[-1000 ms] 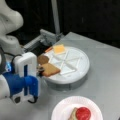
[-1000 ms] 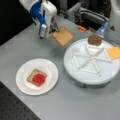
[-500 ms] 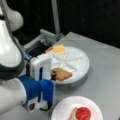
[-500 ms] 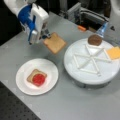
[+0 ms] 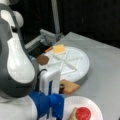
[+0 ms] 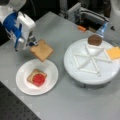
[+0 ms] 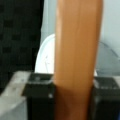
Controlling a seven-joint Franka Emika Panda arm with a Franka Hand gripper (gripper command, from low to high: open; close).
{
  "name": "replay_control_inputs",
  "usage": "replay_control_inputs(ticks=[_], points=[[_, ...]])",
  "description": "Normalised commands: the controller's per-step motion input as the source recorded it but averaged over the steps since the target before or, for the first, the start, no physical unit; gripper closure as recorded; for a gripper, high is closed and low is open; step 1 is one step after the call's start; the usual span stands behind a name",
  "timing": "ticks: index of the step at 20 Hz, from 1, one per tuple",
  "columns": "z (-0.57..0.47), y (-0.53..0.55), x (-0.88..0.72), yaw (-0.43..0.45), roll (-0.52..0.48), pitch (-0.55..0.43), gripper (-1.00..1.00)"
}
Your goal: Ingredient selection for cheeseburger or sandwich
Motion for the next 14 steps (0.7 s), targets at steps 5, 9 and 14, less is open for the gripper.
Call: replay_control_inputs(ticks=[5,9,14], points=[[-0.12,-0.36,0.72,0.268,0.261,0.149,1.00],[-0.06,-0.27,0.71,0.268,0.278,0.149,1.00],[0.00,-0.19,0.67,0.265,0.188,0.161,1.00]])
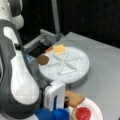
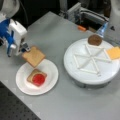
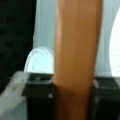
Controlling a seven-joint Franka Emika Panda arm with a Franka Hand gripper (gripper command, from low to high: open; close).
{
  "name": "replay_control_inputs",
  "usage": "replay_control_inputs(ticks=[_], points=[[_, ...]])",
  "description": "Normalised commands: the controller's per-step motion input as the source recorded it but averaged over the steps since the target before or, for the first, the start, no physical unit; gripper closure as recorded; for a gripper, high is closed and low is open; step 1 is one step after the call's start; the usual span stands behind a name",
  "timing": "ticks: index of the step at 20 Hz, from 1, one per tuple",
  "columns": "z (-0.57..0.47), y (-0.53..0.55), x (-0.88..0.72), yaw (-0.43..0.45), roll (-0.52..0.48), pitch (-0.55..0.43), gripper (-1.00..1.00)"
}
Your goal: Ingredient selection for cheeseburger or sandwich
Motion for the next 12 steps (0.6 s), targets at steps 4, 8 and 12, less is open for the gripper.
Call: replay_control_inputs(ticks=[4,8,12], points=[[0.00,-0.12,0.64,0.216,-0.008,0.129,1.00],[0.03,-0.06,0.55,0.159,-0.153,0.129,1.00],[0.06,0.00,0.43,0.142,-0.200,0.146,1.00]])
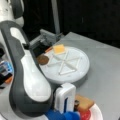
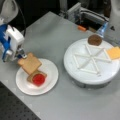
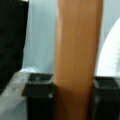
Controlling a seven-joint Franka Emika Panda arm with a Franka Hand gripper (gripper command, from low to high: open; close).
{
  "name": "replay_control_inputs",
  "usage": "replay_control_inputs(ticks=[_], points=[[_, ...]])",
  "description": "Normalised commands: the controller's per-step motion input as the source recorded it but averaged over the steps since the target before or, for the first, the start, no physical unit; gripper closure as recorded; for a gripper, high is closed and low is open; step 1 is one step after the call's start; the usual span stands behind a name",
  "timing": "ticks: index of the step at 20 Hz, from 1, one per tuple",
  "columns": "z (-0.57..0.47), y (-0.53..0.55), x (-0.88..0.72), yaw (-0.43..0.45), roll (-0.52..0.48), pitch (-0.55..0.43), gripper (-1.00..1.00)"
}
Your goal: Ingredient selection for cheeseburger or sandwich
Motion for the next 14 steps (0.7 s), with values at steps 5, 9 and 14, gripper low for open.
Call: replay_control_inputs(ticks=[5,9,14], points=[[0.05,0.04,0.31,0.130,-0.289,0.153,1.00],[0.06,0.09,0.17,0.127,-0.418,0.168,1.00],[0.08,0.17,0.09,0.067,-0.494,0.123,1.00]])
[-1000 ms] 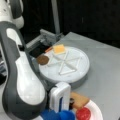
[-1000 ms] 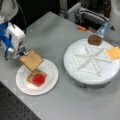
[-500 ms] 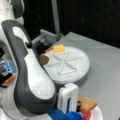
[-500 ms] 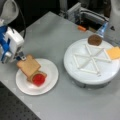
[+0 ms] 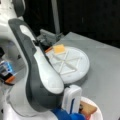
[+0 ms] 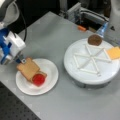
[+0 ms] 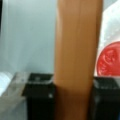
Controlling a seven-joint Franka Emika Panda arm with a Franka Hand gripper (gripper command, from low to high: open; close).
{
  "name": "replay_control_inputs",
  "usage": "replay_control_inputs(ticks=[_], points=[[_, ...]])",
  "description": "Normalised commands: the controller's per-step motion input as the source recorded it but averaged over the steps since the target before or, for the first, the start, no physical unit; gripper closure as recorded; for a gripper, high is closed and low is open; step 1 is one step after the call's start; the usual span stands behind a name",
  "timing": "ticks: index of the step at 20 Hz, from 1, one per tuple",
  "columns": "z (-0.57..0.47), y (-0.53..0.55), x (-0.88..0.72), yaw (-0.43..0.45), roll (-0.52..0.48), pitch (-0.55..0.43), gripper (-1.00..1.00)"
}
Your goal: Ingredient selection for cheeseburger or sandwich
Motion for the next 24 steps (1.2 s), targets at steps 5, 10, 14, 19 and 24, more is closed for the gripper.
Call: replay_control_inputs(ticks=[5,10,14,19,24], points=[[0.09,0.30,-0.02,-0.011,-0.465,0.064,1.00],[0.06,0.34,-0.15,-0.076,-0.395,0.019,1.00],[0.03,0.35,-0.25,-0.135,-0.417,-0.011,1.00],[0.00,0.41,-0.35,-0.180,-0.483,-0.043,1.00],[-0.04,0.47,-0.47,-0.194,-0.470,-0.089,1.00]])
